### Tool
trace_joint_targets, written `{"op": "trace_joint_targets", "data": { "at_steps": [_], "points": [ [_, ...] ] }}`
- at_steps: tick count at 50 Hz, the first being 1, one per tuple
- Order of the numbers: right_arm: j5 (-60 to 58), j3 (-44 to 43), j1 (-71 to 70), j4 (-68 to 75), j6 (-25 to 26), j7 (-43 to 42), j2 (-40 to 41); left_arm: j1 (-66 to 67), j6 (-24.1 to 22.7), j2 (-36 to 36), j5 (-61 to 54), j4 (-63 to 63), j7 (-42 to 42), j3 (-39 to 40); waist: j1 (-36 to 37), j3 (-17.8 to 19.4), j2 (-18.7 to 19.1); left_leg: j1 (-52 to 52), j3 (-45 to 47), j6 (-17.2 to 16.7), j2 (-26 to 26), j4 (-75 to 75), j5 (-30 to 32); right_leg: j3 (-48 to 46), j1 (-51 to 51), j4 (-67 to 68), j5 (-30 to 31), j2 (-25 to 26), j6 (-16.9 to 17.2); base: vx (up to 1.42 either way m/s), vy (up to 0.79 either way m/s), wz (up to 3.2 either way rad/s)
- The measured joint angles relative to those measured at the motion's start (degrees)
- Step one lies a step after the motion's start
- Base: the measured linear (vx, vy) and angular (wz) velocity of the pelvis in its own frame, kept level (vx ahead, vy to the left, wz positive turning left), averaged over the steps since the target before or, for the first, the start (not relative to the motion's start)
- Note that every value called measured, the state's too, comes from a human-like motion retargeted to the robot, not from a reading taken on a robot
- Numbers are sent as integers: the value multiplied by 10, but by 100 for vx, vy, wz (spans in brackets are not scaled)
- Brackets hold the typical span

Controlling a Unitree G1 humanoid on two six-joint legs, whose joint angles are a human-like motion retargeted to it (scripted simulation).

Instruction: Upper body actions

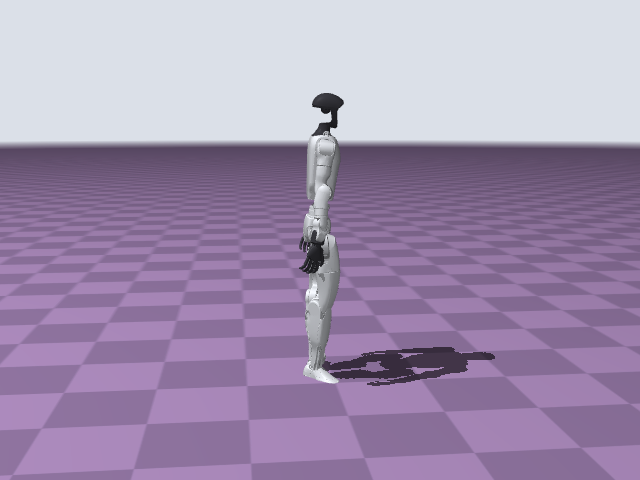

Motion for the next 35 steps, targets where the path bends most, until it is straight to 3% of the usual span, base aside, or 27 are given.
{"op": "trace_joint_targets", "data": {
  "at_steps": [4,10,15,20,23,25,28,31,35],
  "points": [
    [19,-29,15,27,13,-2,-5,-13,2,-9,-22,-18,10,7,2,-15,3,8,26,-13,7,4,9,30,-9,-36,24,21,-13,27,-16,-62],
    [6,-21,21,22,19,-4,-2,-22,-15,-40,-64,-70,-6,9,-12,-6,10,41,52,-31,23,22,22,73,-10,-42,23,40,-36,19,-15,-65],
    [-20,4,8,5,22,17,15,-14,-25,-54,-36,-91,15,-2,2,-8,-6,71,38,-12,39,62,81,143,-16,-35,28,31,-52,25,-19,-117],
    [-46,30,-9,-45,4,53,41,-9,-30,-53,-20,-84,23,-12,9,-2,-62,84,7,83,49,154,170,219,-20,-31,42,-21,-58,24,-21,-118],
    [-55,45,-19,-81,-13,77,48,-17,-28,-50,-18,-73,33,-14,30,20,-93,56,-81,150,97,292,191,257,-10,-33,52,-49,-57,20,-14,-126],
    [-62,48,-27,-96,-22,82,47,-21,-25,-51,-17,-70,31,-12,27,24,-82,9,-177,146,148,385,183,254,-8,-35,55,-39,-60,17,-6,-60],
    [-65,51,-38,-97,-24,78,40,-15,-29,-57,-23,-72,31,-9,34,22,-55,-67,-327,109,153,445,169,270,-17,-37,62,-13,-65,14,1,-87],
    [-57,46,-45,-93,-18,75,33,-11,-32,-60,-25,-72,32,-10,53,25,-52,-85,-347,111,136,444,146,306,-22,-35,69,-13,-65,10,7,-120],
    [-33,26,-42,-79,-6,69,26,-9,-28,-62,-15,-66,30,-21,48,21,-43,-97,-357,105,104,401,71,323,-26,-36,72,-14,-63,9,9,-46]
  ]
}}
